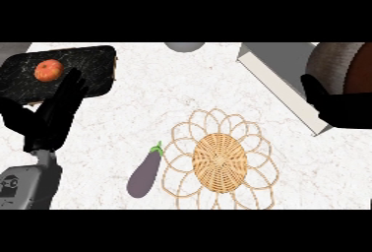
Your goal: Pick the cupcake from the placemat and place it in the tiered shelf
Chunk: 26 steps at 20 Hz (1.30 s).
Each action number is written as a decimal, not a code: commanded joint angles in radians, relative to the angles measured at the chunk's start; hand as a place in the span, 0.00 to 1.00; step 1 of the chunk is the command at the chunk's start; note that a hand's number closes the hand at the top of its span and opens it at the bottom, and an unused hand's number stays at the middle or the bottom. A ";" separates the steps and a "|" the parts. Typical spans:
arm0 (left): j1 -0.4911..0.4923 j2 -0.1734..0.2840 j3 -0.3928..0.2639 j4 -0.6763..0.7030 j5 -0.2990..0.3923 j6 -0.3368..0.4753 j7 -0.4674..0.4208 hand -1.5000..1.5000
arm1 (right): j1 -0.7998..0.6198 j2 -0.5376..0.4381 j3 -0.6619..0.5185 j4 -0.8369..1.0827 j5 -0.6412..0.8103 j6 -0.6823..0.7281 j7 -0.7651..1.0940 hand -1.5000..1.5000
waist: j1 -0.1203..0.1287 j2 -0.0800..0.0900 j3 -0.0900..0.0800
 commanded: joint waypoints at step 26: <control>0.006 -0.045 -0.002 -0.018 -0.052 -0.007 0.006 0.50 | 0.034 -0.312 -0.325 0.731 -0.085 -0.222 -0.496 1.00 | 0.009 0.001 0.000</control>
